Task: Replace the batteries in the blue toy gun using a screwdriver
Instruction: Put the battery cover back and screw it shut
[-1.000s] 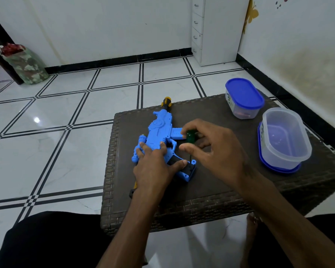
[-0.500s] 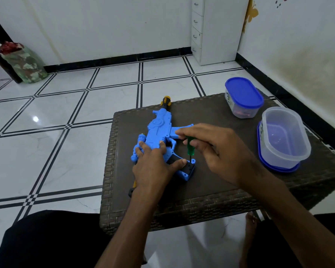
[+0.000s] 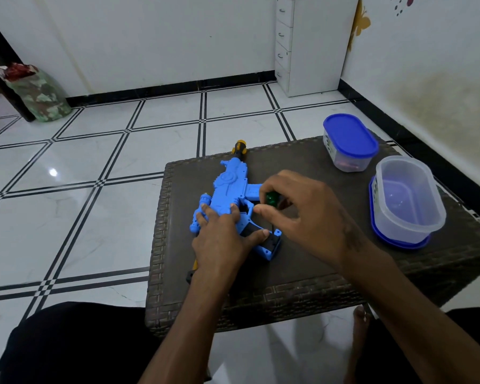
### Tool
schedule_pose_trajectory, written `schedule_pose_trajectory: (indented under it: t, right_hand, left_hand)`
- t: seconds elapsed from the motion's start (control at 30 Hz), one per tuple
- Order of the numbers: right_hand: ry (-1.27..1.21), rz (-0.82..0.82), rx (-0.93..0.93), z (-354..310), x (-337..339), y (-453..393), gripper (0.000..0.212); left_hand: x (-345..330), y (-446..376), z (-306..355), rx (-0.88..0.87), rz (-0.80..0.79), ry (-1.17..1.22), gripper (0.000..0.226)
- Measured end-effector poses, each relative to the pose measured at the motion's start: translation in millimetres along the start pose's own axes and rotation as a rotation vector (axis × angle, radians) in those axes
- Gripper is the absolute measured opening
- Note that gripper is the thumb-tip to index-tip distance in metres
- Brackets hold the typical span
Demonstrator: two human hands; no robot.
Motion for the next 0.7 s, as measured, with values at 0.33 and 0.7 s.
schedule_pose_trajectory:
  t: [0.33,0.7]
  right_hand:
    - [-0.083,-0.150,0.065,-6.6,-5.7,7.0,0.039]
    - [-0.017,-0.110,0.011,-0.9,3.1,2.0,0.024]
  left_hand:
    - [-1.0,0.5,-1.0,-0.001,-0.003,0.001,0.092]
    - [-0.9,1.1,-0.3,-0.008,-0.006,-0.019,0.095]
Point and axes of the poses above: each hand's wrist, its own y-axis away from the middle knuckle, its own x-axis out of the back of the hand, z = x × y, the point moved 10 cm from there along -y, towards the middle knuckle, and after that the axes turned 11 degrees about z, right-handed, at the moved point
